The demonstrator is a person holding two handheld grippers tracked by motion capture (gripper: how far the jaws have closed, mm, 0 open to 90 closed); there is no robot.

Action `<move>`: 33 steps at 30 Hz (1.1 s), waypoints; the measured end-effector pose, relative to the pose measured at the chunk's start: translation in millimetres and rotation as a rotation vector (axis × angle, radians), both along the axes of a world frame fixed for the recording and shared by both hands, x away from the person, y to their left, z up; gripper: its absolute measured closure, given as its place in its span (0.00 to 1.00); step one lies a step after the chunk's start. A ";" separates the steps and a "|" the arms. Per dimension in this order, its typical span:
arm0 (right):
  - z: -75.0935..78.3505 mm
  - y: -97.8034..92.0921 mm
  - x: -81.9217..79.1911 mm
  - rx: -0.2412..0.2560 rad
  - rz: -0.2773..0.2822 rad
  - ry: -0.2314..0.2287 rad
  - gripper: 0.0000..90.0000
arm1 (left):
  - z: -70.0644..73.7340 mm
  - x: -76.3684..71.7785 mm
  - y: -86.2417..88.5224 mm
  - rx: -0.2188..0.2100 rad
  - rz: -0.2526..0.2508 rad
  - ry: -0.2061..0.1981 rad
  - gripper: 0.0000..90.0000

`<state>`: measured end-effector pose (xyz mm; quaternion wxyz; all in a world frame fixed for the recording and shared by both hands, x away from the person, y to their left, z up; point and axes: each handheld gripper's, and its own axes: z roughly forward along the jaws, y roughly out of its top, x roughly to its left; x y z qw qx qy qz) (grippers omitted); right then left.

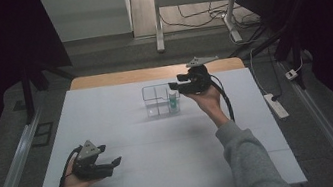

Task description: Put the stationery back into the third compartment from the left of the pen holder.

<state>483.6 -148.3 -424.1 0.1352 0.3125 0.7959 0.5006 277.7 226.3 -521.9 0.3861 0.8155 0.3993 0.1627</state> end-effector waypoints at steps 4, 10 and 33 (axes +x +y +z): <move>-3.9 -7.7 -10.5 -0.011 0.000 -0.006 0.48 | -0.3 1.3 1.0 -0.004 -0.002 0.000 0.26; -8.9 -18.9 -30.3 -0.031 0.021 -0.012 0.48 | -0.3 2.3 1.6 -0.008 0.003 -0.001 0.26; -34.1 -93.6 -98.7 -0.113 -0.016 -0.001 0.45 | -1.4 2.1 -1.8 0.014 -0.007 0.006 0.26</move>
